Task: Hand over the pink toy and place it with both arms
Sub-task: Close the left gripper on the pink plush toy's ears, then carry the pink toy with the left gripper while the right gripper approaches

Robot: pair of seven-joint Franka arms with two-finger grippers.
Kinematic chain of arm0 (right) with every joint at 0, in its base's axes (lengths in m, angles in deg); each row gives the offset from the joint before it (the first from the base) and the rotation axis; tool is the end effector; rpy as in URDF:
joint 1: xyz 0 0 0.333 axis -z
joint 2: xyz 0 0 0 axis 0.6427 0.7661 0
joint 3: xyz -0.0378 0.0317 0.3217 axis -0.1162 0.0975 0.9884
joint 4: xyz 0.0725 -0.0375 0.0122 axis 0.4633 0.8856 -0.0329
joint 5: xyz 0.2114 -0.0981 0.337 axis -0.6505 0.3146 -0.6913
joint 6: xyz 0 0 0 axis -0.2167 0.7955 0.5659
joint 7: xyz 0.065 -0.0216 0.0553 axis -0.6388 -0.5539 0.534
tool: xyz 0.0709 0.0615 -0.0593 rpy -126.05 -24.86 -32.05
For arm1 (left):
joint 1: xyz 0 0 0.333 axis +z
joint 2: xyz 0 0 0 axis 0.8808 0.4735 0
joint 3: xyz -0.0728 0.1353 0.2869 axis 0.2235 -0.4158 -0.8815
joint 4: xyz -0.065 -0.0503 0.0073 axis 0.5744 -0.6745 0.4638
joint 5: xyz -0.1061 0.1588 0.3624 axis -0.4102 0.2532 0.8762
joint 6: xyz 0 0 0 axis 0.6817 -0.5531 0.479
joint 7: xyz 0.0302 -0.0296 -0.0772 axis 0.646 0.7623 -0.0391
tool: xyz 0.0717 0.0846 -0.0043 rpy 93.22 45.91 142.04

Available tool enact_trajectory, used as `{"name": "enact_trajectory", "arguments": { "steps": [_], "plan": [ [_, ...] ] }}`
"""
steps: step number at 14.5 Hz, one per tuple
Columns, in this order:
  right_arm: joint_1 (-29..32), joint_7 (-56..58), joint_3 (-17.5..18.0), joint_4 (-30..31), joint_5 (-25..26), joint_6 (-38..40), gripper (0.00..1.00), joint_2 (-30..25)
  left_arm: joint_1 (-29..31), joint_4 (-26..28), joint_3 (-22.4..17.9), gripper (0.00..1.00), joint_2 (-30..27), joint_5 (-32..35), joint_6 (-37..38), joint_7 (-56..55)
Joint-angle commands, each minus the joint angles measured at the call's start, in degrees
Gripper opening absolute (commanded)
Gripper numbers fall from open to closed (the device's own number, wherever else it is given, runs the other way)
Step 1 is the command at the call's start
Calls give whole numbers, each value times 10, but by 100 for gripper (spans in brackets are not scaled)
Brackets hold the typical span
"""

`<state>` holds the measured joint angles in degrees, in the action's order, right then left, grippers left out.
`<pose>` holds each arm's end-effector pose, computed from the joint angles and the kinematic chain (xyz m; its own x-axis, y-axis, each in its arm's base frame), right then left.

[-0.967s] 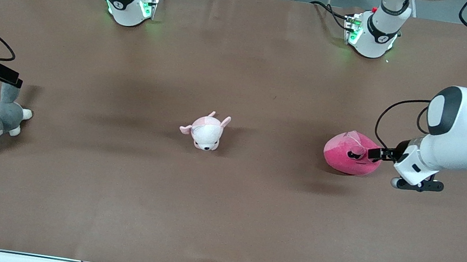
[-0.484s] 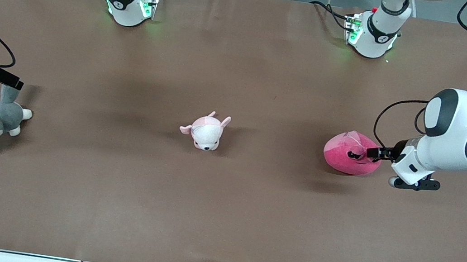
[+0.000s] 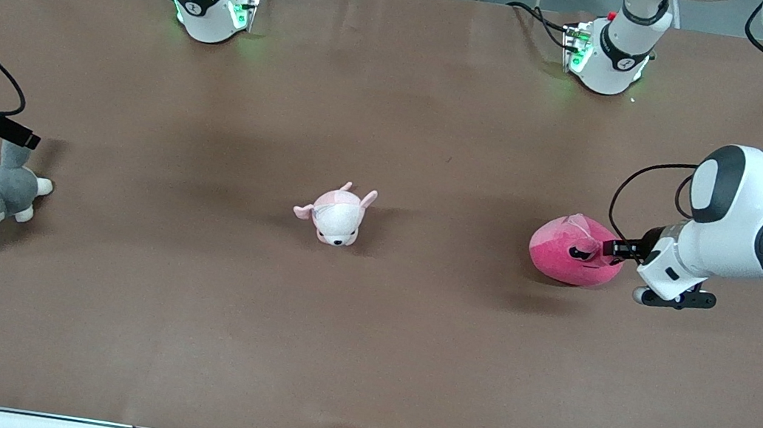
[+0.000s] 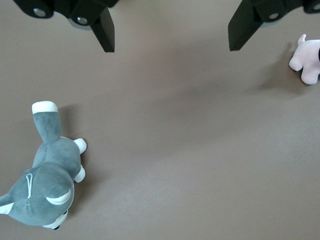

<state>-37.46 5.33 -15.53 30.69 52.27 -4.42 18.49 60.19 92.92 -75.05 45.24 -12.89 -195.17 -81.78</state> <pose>0.6128 -0.0532 0.5632 0.9389 -0.3131 -0.1432 -0.3153 -0.9490 0.0079 0.6103 -0.0639 0.3354 0.9691 0.0814 -0.2330 0.0923 -0.9951 0.0365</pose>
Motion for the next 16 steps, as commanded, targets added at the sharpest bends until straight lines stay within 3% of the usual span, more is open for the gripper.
{"name": "enact_trajectory", "arguments": {
  "steps": [1,5,11,16],
  "plan": [
    [11,-8,4,7,-13,2,100,-6,-6,8,0,23,-5,-1,-11,-17],
    [6,-30,5,7,-13,7,100,-6,-13,7,1,2,-7,-1,-9,-60],
    [-17,-132,8,7,-13,12,100,-8,-12,-25,37,1,-48,-1,68,-92],
    [-81,-317,9,5,-21,15,100,-9,-13,-159,96,0,-56,-15,217,-158]
  ]
}}
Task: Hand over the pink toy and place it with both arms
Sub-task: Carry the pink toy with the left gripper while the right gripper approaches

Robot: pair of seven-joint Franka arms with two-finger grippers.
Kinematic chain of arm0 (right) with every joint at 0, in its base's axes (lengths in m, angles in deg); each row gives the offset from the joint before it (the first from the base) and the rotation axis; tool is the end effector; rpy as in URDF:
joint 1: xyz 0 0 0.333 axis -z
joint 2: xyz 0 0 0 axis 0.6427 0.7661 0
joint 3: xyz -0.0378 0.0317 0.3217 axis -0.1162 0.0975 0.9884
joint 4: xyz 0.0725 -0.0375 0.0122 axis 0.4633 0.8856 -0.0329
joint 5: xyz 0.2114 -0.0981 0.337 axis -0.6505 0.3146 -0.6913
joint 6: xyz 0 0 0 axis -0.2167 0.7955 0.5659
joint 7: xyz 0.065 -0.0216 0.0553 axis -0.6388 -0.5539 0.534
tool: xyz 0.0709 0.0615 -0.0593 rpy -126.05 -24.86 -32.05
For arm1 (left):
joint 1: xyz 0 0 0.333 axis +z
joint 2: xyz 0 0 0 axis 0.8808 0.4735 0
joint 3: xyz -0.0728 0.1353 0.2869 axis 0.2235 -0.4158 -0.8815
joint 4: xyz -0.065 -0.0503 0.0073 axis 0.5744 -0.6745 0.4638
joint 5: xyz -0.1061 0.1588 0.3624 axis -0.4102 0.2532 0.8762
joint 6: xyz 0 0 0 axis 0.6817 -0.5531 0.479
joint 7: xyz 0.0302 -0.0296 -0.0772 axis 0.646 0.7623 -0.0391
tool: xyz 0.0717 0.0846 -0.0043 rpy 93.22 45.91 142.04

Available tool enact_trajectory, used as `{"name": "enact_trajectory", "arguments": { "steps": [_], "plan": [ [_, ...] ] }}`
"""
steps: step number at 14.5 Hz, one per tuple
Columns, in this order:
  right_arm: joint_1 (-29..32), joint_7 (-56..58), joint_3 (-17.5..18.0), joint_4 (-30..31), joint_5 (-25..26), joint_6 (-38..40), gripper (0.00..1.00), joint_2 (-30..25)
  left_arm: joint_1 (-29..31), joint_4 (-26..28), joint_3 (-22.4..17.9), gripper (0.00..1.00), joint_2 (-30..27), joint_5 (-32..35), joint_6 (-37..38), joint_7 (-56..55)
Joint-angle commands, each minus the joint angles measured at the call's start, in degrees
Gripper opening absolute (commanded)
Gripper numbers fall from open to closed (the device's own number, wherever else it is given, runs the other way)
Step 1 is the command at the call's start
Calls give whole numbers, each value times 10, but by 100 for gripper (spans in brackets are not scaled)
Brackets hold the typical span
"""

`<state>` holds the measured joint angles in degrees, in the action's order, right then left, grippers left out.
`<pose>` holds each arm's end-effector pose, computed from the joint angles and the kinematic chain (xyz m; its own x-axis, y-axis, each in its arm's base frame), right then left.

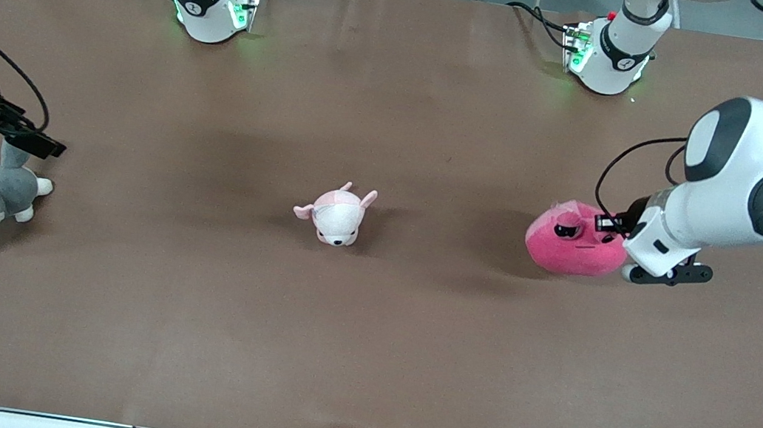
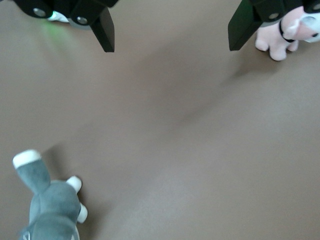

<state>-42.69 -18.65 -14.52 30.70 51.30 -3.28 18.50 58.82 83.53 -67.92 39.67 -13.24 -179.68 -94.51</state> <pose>0.6126 0.0149 0.5616 0.7948 -0.5866 -0.1556 -0.5848 -0.8088 0.0616 0.5924 -0.1503 0.4554 0.9577 0.1397 -0.2516 0.1471 -0.9891 0.0107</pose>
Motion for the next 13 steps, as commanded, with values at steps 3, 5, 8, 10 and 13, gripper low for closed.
{"name": "enact_trajectory", "arguments": {
  "steps": [3,5,8,10,13],
  "plan": [
    [-65,-206,-1,1,-69,4,100,-11,-2,-139,80,0,3,-48,89,-107],
    [-91,-299,-1,-6,-121,2,100,-12,-4,-157,128,0,5,-57,89,-170],
    [-129,-417,-1,-20,-165,0,100,-12,-5,-201,203,0,24,-59,84,-251],
    [-169,-496,-1,-33,-166,-5,100,-12,-27,-218,222,0,31,-59,57,-294],
    [-227,-575,-2,-31,-165,-33,100,-11,-73,-218,222,0,38,-59,-7,-342]
  ]
}}
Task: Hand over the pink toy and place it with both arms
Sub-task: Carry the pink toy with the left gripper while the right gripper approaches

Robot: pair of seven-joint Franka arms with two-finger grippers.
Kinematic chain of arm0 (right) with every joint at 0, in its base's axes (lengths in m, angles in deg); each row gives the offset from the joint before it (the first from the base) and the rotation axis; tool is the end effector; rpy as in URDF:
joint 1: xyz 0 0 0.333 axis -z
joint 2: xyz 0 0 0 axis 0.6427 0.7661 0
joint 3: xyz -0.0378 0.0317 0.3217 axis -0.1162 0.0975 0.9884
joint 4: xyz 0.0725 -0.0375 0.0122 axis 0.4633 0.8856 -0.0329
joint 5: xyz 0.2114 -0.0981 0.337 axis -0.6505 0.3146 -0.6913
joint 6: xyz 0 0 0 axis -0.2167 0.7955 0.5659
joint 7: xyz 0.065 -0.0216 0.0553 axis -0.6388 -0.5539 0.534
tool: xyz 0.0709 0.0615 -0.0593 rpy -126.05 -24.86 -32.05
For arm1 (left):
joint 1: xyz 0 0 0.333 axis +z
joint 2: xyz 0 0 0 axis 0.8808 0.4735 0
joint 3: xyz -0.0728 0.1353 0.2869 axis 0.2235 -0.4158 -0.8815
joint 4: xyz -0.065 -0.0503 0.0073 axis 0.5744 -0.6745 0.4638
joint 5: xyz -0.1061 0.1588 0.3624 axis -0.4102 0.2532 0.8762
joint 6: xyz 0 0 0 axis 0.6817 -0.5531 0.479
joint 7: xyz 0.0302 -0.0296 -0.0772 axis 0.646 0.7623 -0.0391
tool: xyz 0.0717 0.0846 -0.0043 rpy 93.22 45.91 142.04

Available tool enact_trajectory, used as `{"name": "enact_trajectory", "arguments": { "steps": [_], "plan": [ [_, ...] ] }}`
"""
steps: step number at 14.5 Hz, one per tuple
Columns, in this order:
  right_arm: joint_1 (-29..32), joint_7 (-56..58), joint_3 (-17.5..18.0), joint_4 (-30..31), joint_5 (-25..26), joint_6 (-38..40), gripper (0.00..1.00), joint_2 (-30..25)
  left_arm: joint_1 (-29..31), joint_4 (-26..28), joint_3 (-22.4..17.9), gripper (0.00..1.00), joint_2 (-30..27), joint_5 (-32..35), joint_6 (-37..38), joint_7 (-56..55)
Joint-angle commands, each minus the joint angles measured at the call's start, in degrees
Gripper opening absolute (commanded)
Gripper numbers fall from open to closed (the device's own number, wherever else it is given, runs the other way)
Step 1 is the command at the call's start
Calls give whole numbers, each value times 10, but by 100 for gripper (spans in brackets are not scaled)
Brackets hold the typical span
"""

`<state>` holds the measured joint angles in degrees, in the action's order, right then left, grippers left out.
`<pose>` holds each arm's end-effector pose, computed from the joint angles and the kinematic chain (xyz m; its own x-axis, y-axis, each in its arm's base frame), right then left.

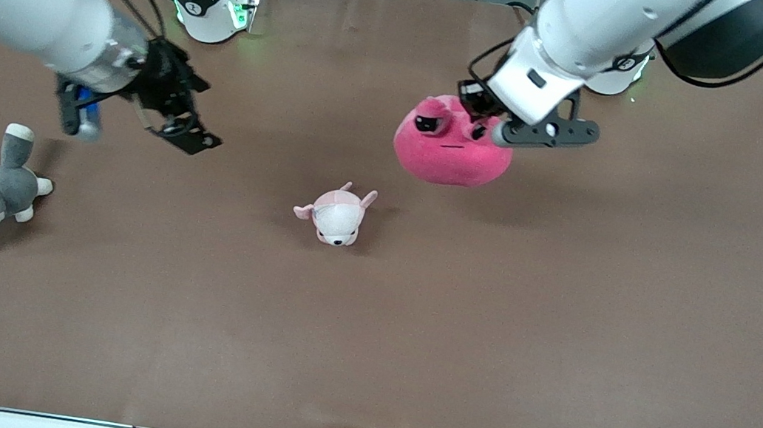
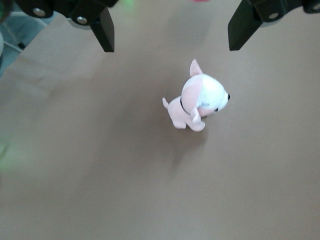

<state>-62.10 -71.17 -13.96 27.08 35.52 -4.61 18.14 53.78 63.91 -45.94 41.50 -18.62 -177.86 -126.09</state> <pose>0.5647 0.2537 0.6033 0.3394 -0.8858 -0.3165 -0.9242 -0.3767 0.0633 0.4999 -0.4019 0.6212 0.9612 0.2069 -0.1825 0.2467 -0.9408 0.2323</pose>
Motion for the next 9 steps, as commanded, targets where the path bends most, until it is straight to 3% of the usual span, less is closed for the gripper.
{"name": "enact_trajectory", "arguments": {
  "steps": [1,5,9],
  "plan": [
    [-47,-79,-7,9,-8,-34,100,-7,-35,-22,2,0,22,-5,-45,-38],
    [-115,-172,-8,10,-6,-80,100,-7,-83,-22,-1,0,39,-4,-124,-80],
    [-147,-184,-8,15,-2,-99,100,-5,-111,-22,-3,0,50,-1,-159,-96]
  ]
}}
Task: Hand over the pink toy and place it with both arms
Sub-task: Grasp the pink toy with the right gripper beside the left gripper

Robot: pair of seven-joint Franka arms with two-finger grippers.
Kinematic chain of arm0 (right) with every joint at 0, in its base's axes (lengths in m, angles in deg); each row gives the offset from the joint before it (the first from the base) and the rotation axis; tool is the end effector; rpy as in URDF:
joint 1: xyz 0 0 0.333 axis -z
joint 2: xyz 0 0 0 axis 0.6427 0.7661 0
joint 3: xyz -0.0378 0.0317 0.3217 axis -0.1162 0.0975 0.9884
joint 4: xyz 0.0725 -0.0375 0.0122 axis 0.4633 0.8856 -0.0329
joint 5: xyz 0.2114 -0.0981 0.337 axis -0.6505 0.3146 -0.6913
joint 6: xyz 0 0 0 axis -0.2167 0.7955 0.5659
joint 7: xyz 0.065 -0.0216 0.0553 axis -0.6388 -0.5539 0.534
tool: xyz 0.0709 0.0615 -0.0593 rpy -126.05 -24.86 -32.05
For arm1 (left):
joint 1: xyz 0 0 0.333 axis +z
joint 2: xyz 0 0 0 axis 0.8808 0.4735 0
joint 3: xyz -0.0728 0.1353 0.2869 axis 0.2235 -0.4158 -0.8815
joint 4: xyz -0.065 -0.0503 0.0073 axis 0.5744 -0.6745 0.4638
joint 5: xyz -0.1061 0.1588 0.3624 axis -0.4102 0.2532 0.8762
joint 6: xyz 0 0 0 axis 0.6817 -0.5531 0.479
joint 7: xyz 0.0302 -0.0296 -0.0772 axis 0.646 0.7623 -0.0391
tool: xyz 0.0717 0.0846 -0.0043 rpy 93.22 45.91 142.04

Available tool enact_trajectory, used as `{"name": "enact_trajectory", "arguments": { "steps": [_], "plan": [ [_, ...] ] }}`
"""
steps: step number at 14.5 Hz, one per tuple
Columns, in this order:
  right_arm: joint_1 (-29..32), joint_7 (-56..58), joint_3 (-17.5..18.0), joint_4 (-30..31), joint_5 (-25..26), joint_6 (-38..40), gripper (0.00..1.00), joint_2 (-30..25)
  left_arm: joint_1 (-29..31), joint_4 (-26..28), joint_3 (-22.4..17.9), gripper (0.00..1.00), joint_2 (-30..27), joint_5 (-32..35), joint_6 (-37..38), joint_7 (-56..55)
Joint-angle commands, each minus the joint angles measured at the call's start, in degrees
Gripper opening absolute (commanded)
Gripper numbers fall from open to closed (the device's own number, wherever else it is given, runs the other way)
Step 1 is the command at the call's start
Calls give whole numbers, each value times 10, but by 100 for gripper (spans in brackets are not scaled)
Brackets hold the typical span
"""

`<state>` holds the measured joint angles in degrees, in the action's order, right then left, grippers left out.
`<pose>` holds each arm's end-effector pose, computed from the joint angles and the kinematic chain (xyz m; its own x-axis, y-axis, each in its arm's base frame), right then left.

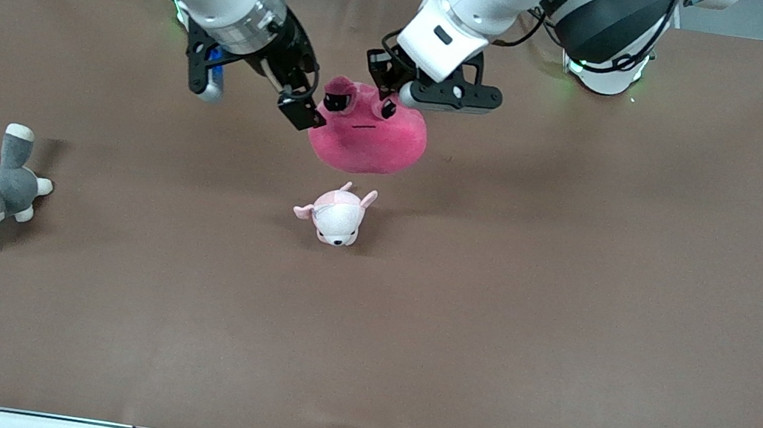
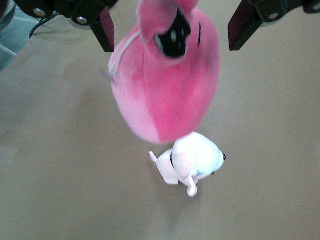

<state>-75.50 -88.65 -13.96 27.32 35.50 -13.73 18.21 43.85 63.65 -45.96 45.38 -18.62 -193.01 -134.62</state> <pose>0.5078 0.3839 0.6139 0.2576 -0.9099 -0.3252 -0.9605 -0.2778 0.0163 0.4641 -0.5010 0.6115 0.9616 0.2268 -0.1542 0.2702 -0.8805 0.3895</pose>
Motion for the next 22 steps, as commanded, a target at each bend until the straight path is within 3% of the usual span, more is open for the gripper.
{"name": "enact_trajectory", "arguments": {
  "steps": [1,9,15,17,20,22],
  "plan": [
    [-18,-9,-8,18,-1,-7,100,-7,-17,-20,-2,0,17,-1,-8,-11],
    [-25,-1,-8,38,1,5,97,-9,-28,-19,-3,0,23,0,-8,-12],
    [-18,23,-9,48,24,27,84,-10,-27,-19,-3,0,22,1,-8,-12],
    [-17,27,-9,50,23,27,66,-13,-27,-19,-3,0,23,1,-8,-12],
    [-17,27,-9,48,20,23,23,-14,-27,-19,-3,0,22,1,-8,-11],
    [-17,28,-9,48,19,21,6,-14,-27,-19,-3,0,23,1,-8,-12]
  ]
}}
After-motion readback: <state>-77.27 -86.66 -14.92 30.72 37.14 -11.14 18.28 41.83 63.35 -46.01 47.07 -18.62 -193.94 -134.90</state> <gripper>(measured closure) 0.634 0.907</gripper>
